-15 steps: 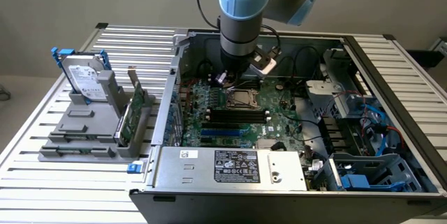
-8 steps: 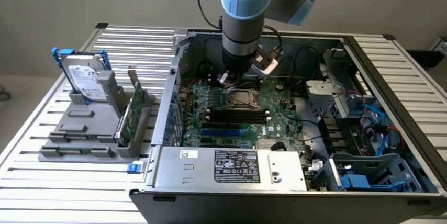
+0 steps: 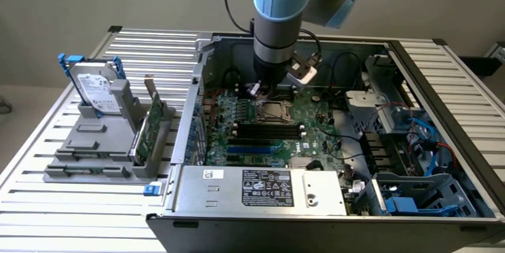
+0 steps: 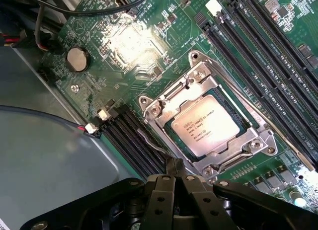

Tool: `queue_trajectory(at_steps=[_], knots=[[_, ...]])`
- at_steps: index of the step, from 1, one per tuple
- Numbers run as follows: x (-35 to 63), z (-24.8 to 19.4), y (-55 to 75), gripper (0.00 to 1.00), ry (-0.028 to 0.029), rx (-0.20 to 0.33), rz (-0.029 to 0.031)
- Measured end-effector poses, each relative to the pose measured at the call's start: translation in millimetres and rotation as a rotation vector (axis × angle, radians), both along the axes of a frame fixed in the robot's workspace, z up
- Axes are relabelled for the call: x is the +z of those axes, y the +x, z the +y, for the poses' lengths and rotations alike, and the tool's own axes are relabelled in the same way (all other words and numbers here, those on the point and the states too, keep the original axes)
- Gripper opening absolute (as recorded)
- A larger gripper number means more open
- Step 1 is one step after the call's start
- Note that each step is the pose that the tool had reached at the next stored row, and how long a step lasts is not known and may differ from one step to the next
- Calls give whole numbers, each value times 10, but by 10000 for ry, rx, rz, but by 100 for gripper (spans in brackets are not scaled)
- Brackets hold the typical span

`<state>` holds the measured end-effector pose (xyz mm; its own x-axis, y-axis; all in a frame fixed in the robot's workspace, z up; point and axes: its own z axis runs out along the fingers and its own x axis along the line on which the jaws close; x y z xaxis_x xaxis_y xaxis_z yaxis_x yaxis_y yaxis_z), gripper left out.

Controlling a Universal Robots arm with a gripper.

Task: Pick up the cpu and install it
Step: 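Close the cpu cover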

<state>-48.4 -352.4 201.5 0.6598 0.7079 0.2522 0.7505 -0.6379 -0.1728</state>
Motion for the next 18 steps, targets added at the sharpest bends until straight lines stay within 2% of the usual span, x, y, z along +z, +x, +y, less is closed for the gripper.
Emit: queue_trajectory(at_steps=[5,6,9,13,18], knots=[[-8,2,18,11,-236,-1,0],[-9,2,19,11,-262,-1,0],[-1,2,19,11,-269,6,8],[35,-7,5,11,-226,23,15],[62,-20,-68,11,-223,45,16]])
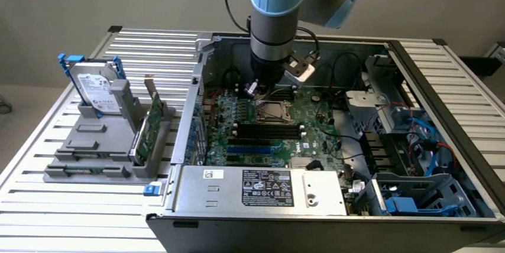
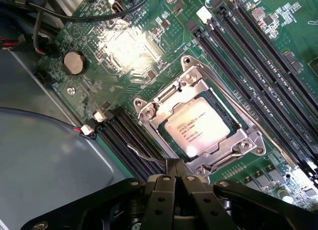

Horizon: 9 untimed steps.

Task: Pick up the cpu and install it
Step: 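Close the cpu cover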

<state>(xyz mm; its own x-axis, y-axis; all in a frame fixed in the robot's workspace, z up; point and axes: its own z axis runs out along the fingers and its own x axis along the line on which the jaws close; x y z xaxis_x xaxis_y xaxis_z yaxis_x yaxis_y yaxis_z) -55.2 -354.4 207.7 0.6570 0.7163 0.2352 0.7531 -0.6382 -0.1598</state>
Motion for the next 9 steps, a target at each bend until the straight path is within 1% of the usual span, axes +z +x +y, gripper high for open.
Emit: queue_trajectory(at_steps=[5,9], knots=[[40,-6,-101,11,1,5,0],[130,-7,-153,11,4,7,6]])
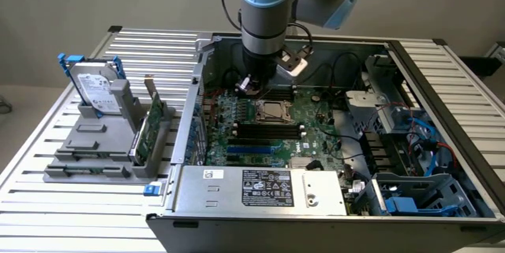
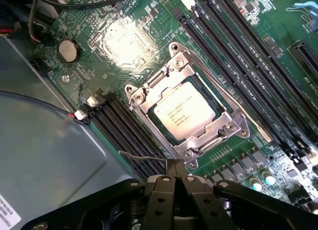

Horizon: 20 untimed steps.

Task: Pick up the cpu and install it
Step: 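Close the cpu cover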

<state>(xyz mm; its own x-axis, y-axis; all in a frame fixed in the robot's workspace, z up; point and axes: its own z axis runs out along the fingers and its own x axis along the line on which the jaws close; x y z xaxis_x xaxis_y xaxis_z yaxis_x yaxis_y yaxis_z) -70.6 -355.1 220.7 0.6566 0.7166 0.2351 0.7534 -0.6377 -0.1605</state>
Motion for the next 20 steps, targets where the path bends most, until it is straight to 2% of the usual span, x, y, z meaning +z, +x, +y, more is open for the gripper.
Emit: queue_trajectory(at_steps=[7,13,20], knots=[[13,8,-2,11,7,-1,4],[-5,101,0,11,9,-63,-2],[-85,127,0,11,9,-530,-2]])
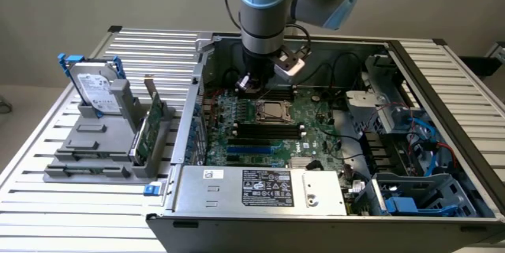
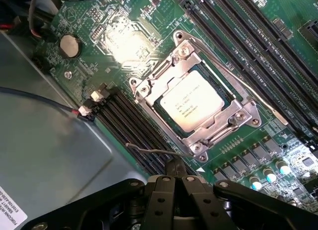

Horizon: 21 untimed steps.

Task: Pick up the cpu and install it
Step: 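Close the cpu cover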

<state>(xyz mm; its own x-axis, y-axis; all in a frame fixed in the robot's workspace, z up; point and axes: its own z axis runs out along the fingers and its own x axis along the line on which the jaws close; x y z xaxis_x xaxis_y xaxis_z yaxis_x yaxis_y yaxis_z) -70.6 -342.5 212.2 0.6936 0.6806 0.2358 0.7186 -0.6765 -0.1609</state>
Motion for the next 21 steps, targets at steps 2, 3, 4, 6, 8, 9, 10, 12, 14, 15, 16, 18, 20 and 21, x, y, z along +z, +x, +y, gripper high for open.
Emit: queue_trajectory(at_steps=[2,3,4,6,8,9,10,12,14,15,16,18,20,21], knots=[[-13,2,2,11,-1,-135,0],[-15,3,4,11,-2,-193,1],[-17,3,7,11,-3,-246,2],[-23,5,18,11,0,-337,0],[-29,5,30,11,-1,-412,0],[-31,6,37,11,-2,-447,0],[-35,6,43,11,-2,-480,0],[-41,6,53,11,-4,-544,0],[-47,7,61,11,-9,-608,1],[-51,7,65,11,-11,-635,1],[-54,7,71,11,-14,-658,1],[-59,7,83,11,-19,-691,2],[-65,7,99,11,-21,-714,2],[-69,7,106,11,-23,-725,2]])
